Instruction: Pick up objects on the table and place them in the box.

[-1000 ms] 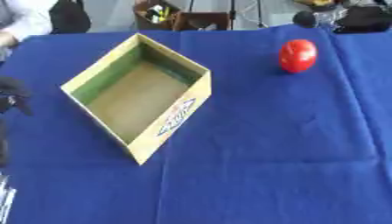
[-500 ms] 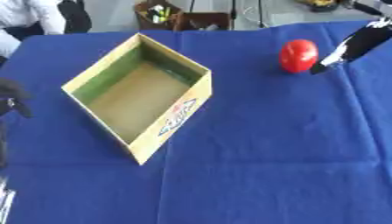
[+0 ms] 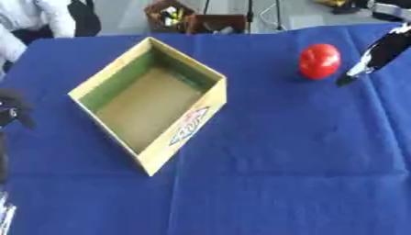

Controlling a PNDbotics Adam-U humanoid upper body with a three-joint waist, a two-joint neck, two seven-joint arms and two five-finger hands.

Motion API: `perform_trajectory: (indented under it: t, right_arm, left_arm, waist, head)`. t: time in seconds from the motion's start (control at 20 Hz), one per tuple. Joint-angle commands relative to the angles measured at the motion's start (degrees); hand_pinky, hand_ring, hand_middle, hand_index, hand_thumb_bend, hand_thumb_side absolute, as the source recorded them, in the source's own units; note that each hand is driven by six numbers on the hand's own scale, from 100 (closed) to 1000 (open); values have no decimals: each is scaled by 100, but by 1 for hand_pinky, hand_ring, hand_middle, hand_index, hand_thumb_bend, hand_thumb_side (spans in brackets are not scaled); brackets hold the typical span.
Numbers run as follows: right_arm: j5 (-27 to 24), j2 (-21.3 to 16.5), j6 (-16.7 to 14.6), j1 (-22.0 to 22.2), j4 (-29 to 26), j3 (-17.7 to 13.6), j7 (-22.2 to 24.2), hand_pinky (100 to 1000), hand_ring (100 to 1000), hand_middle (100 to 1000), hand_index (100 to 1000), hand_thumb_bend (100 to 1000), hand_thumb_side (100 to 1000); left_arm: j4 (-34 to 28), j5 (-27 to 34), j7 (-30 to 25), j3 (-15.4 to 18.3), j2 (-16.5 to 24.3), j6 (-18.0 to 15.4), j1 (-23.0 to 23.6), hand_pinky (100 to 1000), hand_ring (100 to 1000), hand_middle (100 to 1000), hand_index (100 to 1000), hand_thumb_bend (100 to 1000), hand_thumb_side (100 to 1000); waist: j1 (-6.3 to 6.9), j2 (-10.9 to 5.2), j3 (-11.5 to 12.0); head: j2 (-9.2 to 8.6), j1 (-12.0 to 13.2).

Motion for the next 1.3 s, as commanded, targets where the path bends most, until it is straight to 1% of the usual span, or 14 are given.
perform_trajectory:
  t: [0.05, 0.25, 0.45, 0.75, 0.95, 1.1, 1.3]
  right_arm:
    - [149, -170, -47, -253, 163, -128, -10, 883, 963, 886, 986, 942, 413]
    - [328, -82, -9, -423, 432, -188, -104, 877, 961, 881, 978, 934, 404]
    - [597, -2, 11, -554, 767, -227, -215, 879, 964, 886, 975, 888, 404]
    - [919, 158, -22, -702, 1261, -350, -434, 878, 970, 885, 976, 886, 387]
    - [995, 226, -45, -747, 1397, -397, -530, 877, 973, 883, 976, 882, 370]
    - [1027, 259, -15, -781, 1463, -452, -573, 877, 976, 881, 978, 886, 358]
    - [1063, 274, 22, -802, 1516, -489, -593, 876, 977, 882, 978, 869, 353]
  left_arm:
    - [-105, -38, -13, -27, 58, 14, -3, 299, 494, 523, 828, 100, 976]
    - [-105, -51, -31, -42, 55, 15, -12, 299, 494, 523, 828, 100, 975]
    - [-105, -59, -46, -56, 54, 14, -21, 298, 493, 522, 826, 100, 972]
    - [-105, -54, -63, -74, 47, -1, -59, 298, 493, 523, 827, 100, 971]
    - [-105, -54, -69, -77, 39, -4, -64, 296, 493, 523, 827, 100, 970]
    - [-105, -58, -80, -86, 34, -8, -73, 295, 492, 523, 827, 100, 969]
    - [-105, -62, -99, -101, 25, -15, -84, 294, 492, 523, 827, 100, 968]
  waist:
    - [-17, -82, 23]
    - [-12, -40, 69]
    - [-11, -3, 123]
    - [-7, 73, 208]
    - [13, 137, 263]
    - [22, 198, 305]
    - [42, 274, 360]
  head:
    - [-77, -44]
    - [-127, -135]
    - [-186, -225]
    - [-279, -347]
    - [-344, -453]
    - [-415, -533]
    - [-507, -612]
